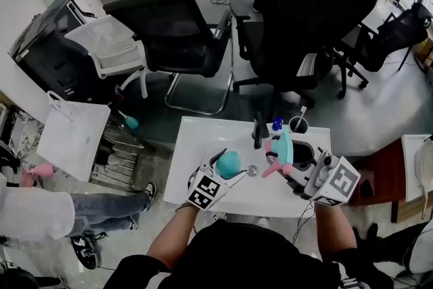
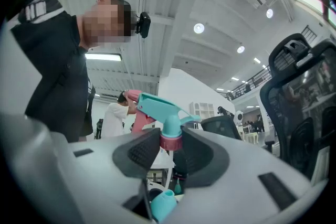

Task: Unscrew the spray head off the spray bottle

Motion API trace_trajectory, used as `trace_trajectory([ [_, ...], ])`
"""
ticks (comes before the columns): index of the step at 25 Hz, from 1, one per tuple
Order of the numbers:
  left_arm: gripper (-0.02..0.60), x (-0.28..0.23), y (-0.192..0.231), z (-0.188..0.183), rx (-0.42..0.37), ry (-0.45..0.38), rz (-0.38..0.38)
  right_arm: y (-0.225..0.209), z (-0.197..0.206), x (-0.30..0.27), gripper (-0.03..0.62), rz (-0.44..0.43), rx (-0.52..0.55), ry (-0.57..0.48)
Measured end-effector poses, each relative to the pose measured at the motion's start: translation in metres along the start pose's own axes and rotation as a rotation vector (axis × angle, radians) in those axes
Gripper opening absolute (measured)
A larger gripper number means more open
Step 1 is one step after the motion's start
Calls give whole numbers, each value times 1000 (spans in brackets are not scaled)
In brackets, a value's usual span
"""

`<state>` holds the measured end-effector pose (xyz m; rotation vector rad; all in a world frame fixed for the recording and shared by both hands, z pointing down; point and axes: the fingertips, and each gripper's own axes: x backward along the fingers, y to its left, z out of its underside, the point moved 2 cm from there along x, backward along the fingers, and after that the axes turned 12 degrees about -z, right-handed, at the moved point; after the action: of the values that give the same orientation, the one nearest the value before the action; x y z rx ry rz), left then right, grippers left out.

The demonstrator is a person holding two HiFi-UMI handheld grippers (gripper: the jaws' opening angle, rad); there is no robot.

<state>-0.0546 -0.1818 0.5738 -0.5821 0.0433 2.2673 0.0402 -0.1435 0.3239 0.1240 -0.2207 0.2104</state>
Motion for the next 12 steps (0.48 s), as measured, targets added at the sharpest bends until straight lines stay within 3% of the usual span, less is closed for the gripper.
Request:
trace_trajectory([
  [12, 391, 12, 23, -26, 40, -78, -128, -24, 27, 31, 136, 200, -74, 55],
])
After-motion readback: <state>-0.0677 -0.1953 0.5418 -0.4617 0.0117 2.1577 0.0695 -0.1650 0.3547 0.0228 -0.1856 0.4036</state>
